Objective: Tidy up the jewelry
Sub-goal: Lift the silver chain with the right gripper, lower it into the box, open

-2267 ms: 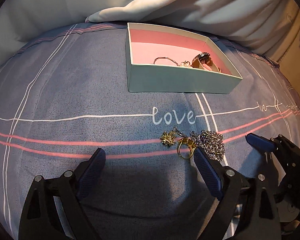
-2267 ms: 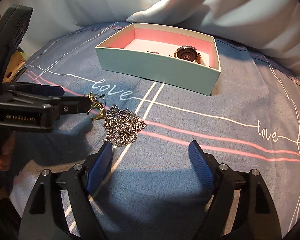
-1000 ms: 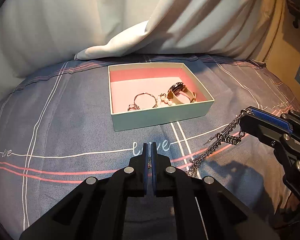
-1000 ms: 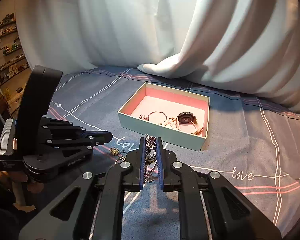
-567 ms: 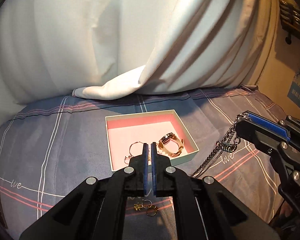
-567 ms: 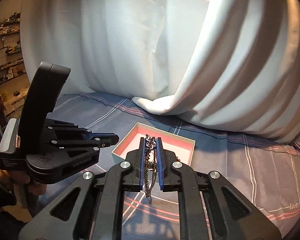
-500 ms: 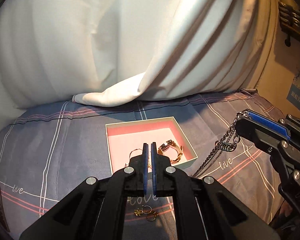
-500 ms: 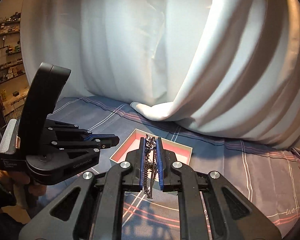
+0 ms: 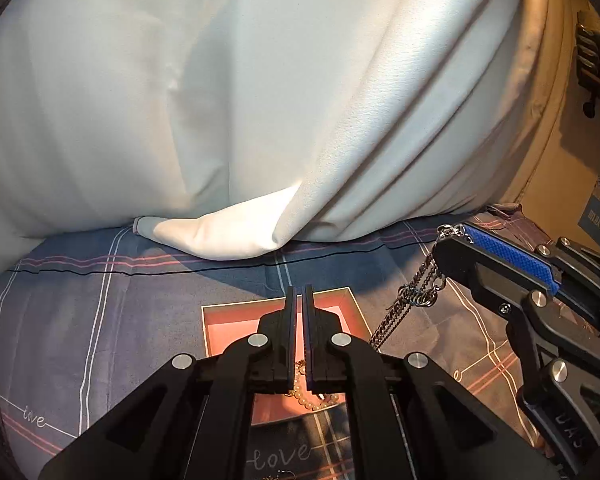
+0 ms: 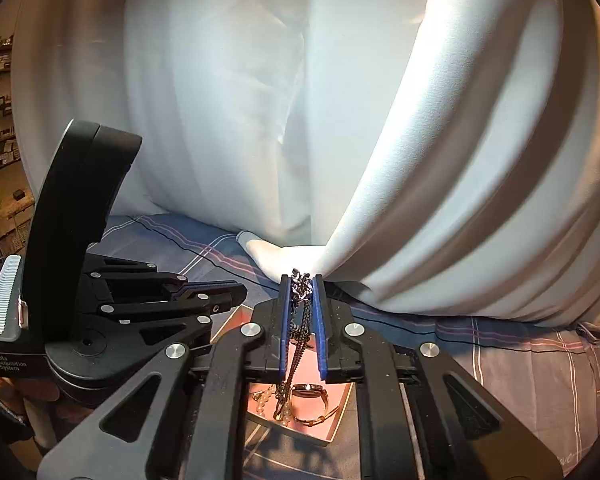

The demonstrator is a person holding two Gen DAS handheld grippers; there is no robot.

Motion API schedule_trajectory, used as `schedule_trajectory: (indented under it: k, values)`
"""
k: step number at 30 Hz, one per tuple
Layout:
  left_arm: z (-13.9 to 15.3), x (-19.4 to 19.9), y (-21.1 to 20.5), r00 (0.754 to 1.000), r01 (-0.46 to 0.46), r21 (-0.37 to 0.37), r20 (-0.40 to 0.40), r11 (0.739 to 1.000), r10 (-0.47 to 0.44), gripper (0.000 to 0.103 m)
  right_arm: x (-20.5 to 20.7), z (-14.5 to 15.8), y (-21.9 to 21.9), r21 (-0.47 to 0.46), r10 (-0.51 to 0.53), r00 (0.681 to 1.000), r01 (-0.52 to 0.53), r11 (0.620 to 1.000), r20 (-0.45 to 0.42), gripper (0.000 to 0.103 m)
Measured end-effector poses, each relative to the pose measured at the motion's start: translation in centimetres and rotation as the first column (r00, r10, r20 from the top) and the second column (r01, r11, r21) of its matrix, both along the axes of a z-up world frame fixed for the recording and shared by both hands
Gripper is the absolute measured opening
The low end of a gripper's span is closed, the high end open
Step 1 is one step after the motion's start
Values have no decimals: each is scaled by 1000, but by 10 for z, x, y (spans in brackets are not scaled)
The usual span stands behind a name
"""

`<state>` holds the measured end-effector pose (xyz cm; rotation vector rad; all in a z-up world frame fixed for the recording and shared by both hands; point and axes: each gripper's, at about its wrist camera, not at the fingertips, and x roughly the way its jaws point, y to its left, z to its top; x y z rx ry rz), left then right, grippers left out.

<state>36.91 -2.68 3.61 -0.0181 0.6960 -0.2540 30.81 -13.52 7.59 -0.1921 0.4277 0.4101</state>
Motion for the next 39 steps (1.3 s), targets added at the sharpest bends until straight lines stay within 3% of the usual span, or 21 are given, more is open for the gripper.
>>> schedule_trajectory:
  k: [20, 31, 39]
  values:
    - [-43, 41, 9, 991, -55, 22, -124, 998, 57, 3, 58, -70, 14, -70, -37, 977, 23, 997, -209, 11]
    - [-84, 61, 0, 972, -62, 58, -224, 996, 74, 3, 71, -123, 19, -120, -55, 934, 13, 993, -354, 11]
    - [-95, 64, 4, 965, -71, 68, -248, 995, 86, 3, 69, -127, 20, -119, -52, 933, 10, 993, -355, 11]
